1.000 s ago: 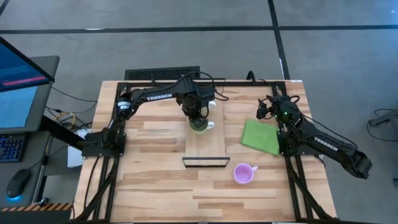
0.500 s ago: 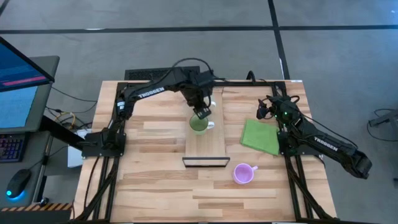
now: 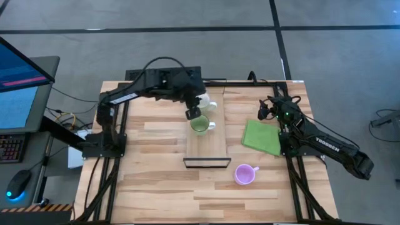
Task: Stack small to large cups/mugs on shelf
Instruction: Put the purple mug on the shelf
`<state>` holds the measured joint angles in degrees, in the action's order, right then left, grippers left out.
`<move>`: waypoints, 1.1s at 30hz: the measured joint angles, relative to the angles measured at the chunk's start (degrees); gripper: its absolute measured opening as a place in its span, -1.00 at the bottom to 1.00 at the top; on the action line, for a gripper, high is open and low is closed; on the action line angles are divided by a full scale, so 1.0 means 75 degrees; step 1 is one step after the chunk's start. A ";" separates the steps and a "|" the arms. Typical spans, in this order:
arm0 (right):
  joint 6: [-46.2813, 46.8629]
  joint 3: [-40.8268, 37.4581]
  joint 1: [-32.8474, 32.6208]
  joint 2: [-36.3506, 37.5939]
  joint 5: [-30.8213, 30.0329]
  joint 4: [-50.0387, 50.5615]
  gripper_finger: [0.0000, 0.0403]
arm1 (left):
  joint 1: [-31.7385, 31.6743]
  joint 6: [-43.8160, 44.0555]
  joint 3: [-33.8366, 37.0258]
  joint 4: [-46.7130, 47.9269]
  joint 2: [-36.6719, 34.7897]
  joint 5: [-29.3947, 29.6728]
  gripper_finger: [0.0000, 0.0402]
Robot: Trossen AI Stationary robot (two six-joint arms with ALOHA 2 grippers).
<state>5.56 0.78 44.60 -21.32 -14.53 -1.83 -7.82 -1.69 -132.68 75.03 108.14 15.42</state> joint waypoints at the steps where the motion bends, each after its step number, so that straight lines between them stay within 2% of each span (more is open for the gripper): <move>1: -0.0001 -0.0001 0.0003 0.0000 0.0066 0.0005 0.33 | 0.0131 -0.0085 0.0000 0.0000 -0.0093 0.0134 -0.48; 9: 0.0166 -0.0006 0.0000 0.0000 0.0772 0.0056 0.33 | 0.1327 -0.0003 0.0011 -0.0050 -0.0839 0.1143 -0.48; 13: 0.0201 -0.0009 0.0000 0.0000 0.0791 0.0039 0.33 | 0.2066 -0.0399 0.0379 -0.0842 -0.1259 0.1657 -0.49; 16: 0.0200 -0.0012 0.0000 0.0000 0.0823 -0.0062 0.33 | 0.2399 -0.0988 0.1119 -0.1973 -0.1829 0.1489 -0.49; 21: 0.0200 -0.0012 0.0000 0.0000 0.0989 -0.0243 0.33 | 0.2350 -0.1743 0.3334 -0.4023 -0.3153 0.0323 -0.49; 25: 0.0206 -0.0012 0.0000 0.0000 0.1060 -0.0222 0.33 | 0.2162 -0.2145 0.5550 -0.5858 -0.4447 0.0024 -0.49; 33: 0.0204 -0.0012 0.0000 0.0000 0.1367 -0.0387 0.33 | 0.1925 -0.2544 0.9777 -0.8244 -0.7101 -0.0486 -0.49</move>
<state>7.09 0.69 44.60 -21.32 -4.28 -4.73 6.62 -20.78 -59.36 13.20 54.88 11.77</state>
